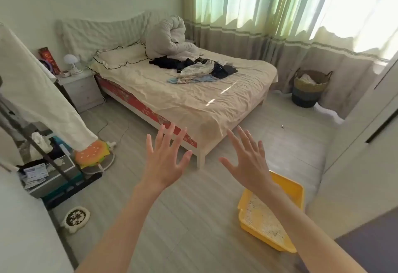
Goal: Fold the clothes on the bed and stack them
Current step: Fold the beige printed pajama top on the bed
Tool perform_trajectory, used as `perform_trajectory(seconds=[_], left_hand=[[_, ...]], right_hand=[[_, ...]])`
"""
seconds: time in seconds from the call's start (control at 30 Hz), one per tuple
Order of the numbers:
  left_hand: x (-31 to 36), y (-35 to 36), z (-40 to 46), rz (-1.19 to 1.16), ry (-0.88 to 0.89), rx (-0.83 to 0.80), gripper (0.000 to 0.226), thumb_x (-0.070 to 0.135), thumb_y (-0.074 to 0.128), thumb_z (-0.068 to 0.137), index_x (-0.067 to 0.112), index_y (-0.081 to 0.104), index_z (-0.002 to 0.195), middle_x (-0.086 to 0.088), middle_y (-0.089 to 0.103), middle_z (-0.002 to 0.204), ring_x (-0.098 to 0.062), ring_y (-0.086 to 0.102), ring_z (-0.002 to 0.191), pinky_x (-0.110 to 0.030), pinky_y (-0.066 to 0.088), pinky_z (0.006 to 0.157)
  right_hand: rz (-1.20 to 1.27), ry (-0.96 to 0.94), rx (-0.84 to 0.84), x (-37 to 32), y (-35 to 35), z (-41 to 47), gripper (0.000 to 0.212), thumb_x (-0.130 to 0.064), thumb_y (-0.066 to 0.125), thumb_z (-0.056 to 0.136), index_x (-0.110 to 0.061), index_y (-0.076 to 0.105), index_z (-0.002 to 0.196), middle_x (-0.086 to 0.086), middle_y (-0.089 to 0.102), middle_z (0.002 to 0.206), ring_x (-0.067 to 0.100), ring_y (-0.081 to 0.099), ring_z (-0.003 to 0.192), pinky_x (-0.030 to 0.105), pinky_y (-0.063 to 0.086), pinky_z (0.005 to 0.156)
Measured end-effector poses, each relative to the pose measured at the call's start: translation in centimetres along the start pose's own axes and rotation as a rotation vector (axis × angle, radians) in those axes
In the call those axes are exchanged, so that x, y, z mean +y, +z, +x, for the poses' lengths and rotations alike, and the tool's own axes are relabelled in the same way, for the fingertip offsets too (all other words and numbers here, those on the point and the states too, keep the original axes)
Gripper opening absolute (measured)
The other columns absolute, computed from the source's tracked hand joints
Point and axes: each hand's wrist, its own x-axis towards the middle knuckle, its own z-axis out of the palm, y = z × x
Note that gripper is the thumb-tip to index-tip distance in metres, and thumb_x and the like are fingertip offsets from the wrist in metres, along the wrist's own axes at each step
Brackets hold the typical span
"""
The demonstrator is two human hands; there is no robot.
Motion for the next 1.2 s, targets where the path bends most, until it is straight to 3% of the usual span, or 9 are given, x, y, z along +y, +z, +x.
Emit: perform_trajectory(seconds=[0.2, 0.4, 0.87, 1.07, 1.2], left_hand=[[-4.7, 2.8, 4.7, -0.004, -0.058, 0.007, 0.070, 0.063, 0.017, 0.088, 0.030, 0.016, 0.149, -0.002, 0.007, 0.159, -0.022, -0.005, 0.146, -0.047, -0.012, 0.111], [-13.2, 4.1, 15.6, 0.054, -0.085, 0.022, 0.063, 0.052, 0.032, 0.094, 0.030, 0.012, 0.150, -0.003, 0.006, 0.159, -0.023, -0.005, 0.146, -0.051, -0.008, 0.114], [-29.9, 11.2, 37.0, 0.043, -0.216, -0.158, 0.065, 0.058, 0.022, 0.092, 0.036, -0.001, 0.149, 0.003, -0.006, 0.159, -0.017, -0.015, 0.144, -0.045, -0.015, 0.112], [-37.0, 14.0, 50.2, 0.049, -0.245, -0.168, 0.066, 0.061, 0.019, 0.090, 0.036, 0.000, 0.149, 0.004, -0.006, 0.159, -0.015, -0.013, 0.145, -0.043, -0.013, 0.113], [-40.1, 15.5, 54.4, 0.062, -0.218, -0.236, 0.064, 0.060, 0.021, 0.092, 0.037, 0.002, 0.149, 0.004, -0.006, 0.159, -0.016, -0.012, 0.145, -0.043, -0.010, 0.115]], right_hand=[[0.052, -0.044, -0.037, 0.0, 3.7, 7.2, 0.075, -0.056, 0.048, 0.088, -0.035, 0.009, 0.150, -0.003, 0.004, 0.159, 0.016, -0.002, 0.146, 0.050, 0.001, 0.118], [0.043, -0.046, -0.042, -0.8, 7.3, 20.7, 0.073, -0.053, 0.049, 0.089, -0.032, 0.013, 0.150, -0.001, 0.006, 0.159, 0.019, -0.001, 0.147, 0.051, 0.003, 0.118], [0.064, 0.016, -0.135, 0.1, 18.3, 47.7, 0.073, -0.059, 0.042, 0.088, -0.035, 0.010, 0.150, -0.003, 0.006, 0.159, 0.017, -0.001, 0.147, 0.044, -0.003, 0.116], [0.153, 0.058, -0.128, 0.7, 24.2, 61.5, 0.068, -0.049, 0.048, 0.092, -0.032, 0.017, 0.149, -0.001, 0.011, 0.159, 0.017, 0.004, 0.146, 0.042, 0.001, 0.118], [0.143, 0.042, -0.156, -0.1, 27.2, 67.7, 0.066, -0.047, 0.050, 0.092, -0.028, 0.021, 0.149, 0.000, 0.015, 0.158, 0.019, 0.008, 0.146, 0.045, 0.007, 0.118]])
